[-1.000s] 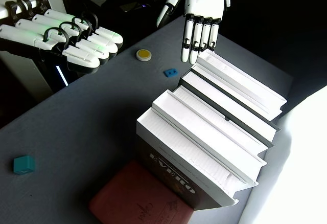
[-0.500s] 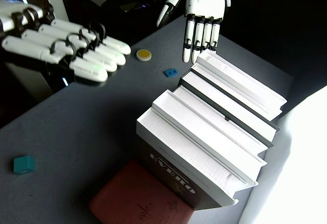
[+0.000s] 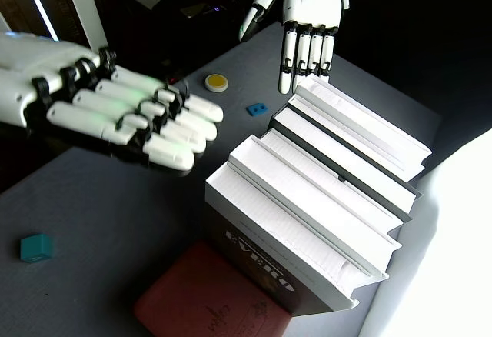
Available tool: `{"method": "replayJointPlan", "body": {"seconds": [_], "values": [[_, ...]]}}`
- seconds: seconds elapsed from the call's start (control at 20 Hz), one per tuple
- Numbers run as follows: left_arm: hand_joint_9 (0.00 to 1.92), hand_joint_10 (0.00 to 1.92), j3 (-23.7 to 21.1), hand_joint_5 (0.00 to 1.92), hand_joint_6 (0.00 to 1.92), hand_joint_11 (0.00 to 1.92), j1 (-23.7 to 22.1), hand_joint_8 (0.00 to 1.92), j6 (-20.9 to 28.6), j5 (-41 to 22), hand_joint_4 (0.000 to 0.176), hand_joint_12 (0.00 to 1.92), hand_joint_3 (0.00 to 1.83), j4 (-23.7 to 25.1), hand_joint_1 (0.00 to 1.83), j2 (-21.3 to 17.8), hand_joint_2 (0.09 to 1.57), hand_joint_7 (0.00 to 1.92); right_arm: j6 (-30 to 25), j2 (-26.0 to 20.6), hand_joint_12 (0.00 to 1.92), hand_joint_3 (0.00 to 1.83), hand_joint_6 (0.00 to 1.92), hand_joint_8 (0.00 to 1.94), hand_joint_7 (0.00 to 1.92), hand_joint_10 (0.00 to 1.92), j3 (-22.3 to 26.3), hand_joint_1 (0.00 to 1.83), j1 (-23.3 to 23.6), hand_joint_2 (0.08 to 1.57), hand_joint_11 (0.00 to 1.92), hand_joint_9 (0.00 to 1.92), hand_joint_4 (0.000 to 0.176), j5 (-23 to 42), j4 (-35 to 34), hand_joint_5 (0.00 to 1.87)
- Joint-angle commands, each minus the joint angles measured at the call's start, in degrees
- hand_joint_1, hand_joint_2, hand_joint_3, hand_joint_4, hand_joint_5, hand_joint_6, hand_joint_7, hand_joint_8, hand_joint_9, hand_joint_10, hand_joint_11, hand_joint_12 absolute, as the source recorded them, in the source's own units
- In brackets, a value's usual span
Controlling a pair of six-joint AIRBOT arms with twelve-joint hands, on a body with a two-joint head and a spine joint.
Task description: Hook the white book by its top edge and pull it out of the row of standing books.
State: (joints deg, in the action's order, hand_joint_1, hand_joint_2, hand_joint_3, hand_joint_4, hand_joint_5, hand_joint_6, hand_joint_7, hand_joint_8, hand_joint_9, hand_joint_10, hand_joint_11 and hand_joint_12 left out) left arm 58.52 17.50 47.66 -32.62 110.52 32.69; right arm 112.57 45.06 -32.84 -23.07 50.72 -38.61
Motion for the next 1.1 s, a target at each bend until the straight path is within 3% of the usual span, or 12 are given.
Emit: {"method": "replayJointPlan", "body": {"seconds": [0.0,0.6,1.05], "values": [[0.00,0.00,0.2,0.03,0.01,0.00,-0.6,0.01,0.1,1.2,0.000,0.00,0.03,-2.7,0.00,-0.2,1.15,0.02,-0.2,0.1,0.00,0.01,0.00,0.00,0.00,0.00,-0.4,0.00,1.0,1.21,0.00,0.00,0.000,6.0,3.5,0.00],[0.00,0.00,0.3,0.00,0.00,0.00,-0.5,0.00,0.1,1.1,0.000,0.00,0.02,-2.7,0.00,-0.2,1.15,0.00,0.6,7.6,0.00,0.01,0.00,0.00,0.01,0.00,-7.2,0.00,1.4,1.22,0.00,0.00,0.000,6.4,3.5,0.02],[0.00,0.00,0.5,0.04,0.01,0.00,-0.6,0.00,0.1,1.1,0.000,0.00,0.02,-3.0,0.00,-0.2,1.15,0.02,0.1,9.4,0.00,0.00,0.01,0.01,0.03,0.00,-8.9,0.00,-0.7,1.22,0.00,0.01,0.000,5.8,3.1,0.03]]}}
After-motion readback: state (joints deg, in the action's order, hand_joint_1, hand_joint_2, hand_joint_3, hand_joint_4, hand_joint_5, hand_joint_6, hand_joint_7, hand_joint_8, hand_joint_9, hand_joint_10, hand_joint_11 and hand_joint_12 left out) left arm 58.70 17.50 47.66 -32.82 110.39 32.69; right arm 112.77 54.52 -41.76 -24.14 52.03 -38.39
